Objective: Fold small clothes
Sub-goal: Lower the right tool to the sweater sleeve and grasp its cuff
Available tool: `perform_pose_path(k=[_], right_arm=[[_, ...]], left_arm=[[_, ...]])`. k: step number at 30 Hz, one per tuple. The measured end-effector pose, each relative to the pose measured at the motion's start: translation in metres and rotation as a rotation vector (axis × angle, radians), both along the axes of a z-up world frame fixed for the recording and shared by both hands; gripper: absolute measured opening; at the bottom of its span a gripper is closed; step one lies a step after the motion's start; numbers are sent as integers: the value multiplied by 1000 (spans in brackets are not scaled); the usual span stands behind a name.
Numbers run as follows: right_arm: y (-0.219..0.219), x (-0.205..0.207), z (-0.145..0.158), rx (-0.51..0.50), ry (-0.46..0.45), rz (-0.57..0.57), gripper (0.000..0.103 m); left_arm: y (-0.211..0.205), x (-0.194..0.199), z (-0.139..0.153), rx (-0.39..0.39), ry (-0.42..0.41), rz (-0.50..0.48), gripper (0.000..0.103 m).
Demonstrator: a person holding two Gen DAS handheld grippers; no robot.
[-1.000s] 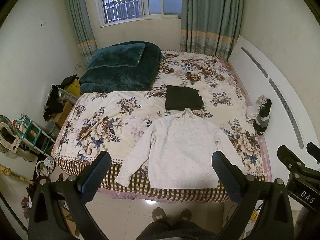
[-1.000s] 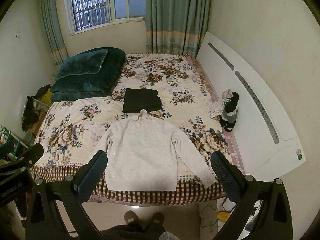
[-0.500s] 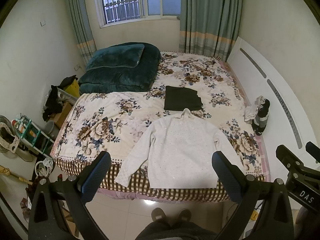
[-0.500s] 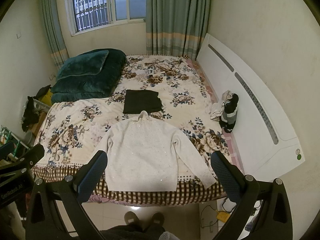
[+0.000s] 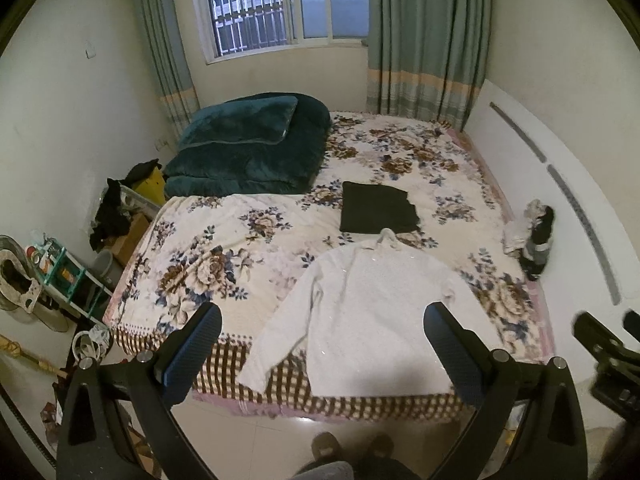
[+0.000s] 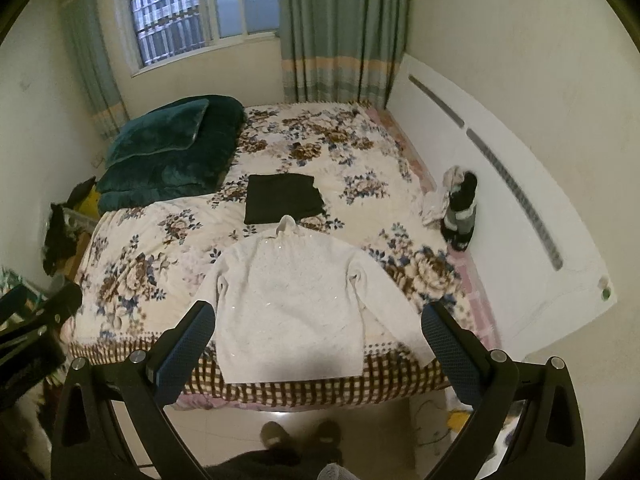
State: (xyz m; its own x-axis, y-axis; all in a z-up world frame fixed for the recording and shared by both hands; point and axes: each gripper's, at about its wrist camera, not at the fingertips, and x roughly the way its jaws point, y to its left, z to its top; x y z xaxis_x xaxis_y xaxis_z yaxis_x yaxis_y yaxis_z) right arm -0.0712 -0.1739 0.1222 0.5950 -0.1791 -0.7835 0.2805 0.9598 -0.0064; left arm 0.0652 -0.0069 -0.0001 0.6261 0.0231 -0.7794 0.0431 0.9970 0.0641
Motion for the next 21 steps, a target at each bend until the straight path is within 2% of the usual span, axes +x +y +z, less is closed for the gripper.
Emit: perform_pose_path(k=[2, 6, 8, 11, 14, 15, 19, 21], right_arm=[[-13, 11, -20, 19, 18, -49, 103], [-59, 25, -90, 42, 65, -199, 103], [-89, 34, -128, 47, 93, -288, 103], [-141, 40, -197, 64, 157, -423, 103], [-205, 43, -274, 131, 239, -531, 103], [-226, 44, -298, 151, 265, -557, 103], [-306, 51, -394, 213, 351, -651, 103], [-340, 51, -438, 242, 378, -710, 103]], left_arm=[[1, 12, -23, 17, -4, 4, 103], [-8, 41, -85, 37, 22, -5, 103], [-20, 60, -125, 78, 53, -12, 103], [-43, 88, -185, 156, 110, -24, 103], [-66, 119, -250, 163, 192, -32, 103], [-71, 122, -264, 166, 206, -32, 103], [-109, 155, -349, 229, 303, -40, 103], [-119, 166, -379, 245, 342, -43, 103]])
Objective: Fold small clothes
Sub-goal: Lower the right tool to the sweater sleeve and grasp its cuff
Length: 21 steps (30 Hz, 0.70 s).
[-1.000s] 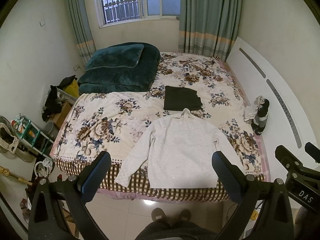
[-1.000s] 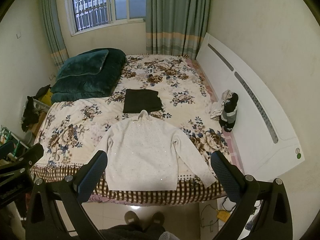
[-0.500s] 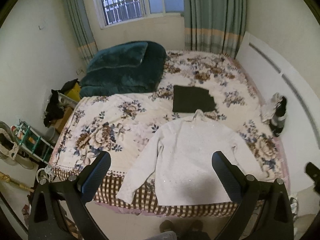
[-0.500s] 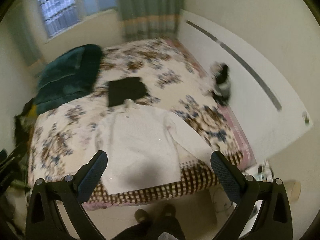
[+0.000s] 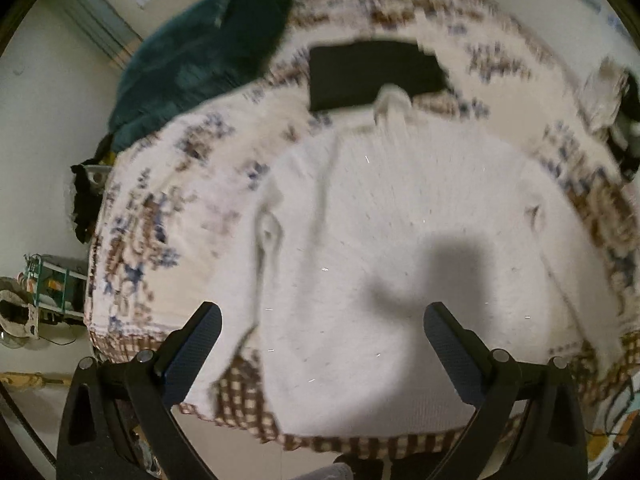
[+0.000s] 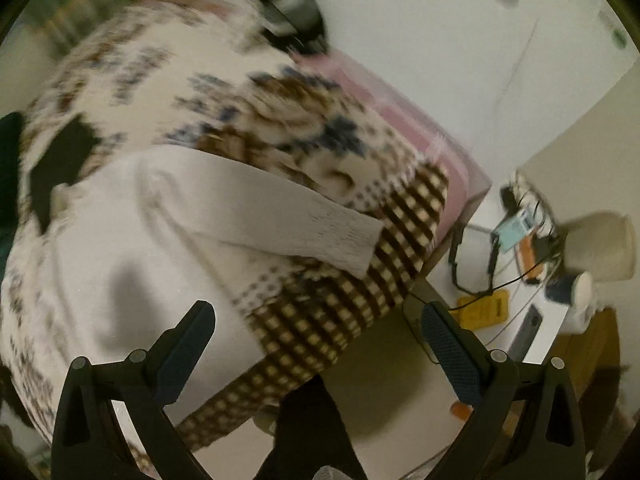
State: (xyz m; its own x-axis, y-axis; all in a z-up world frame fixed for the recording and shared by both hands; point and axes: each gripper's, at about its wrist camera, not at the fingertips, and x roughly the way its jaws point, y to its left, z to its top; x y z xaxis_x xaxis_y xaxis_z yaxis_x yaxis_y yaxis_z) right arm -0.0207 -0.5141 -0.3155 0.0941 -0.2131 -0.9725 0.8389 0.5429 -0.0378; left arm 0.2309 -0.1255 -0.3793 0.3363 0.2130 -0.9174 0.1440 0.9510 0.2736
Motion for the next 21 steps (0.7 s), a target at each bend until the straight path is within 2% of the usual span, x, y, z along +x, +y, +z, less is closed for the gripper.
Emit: perform_pose_path(k=[4, 8, 13, 16, 18, 19, 21], right_arm=[[-61, -9, -80, 58, 54, -143, 103], [-108, -22, -155, 100, 101, -247, 103], [-127, -30, -210, 198, 100, -328, 103], [-129, -26, -231, 235, 66, -353, 92], [-124, -20, -238, 245, 36, -347, 63], [-122, -17, -238, 235, 28, -340, 56], [-113, -6, -232, 188, 26, -317, 11]], left_arm=[[-16, 21, -67, 27, 89, 11, 103], [-23, 37, -115, 47, 127, 32, 103], [-24, 56, -155, 39, 164, 62, 103], [-22, 65, -173, 20, 177, 66, 103], [-19, 70, -180, 11, 181, 65, 103], [-20, 71, -181, 6, 180, 65, 103], [-14, 74, -180, -7, 170, 61, 103]])
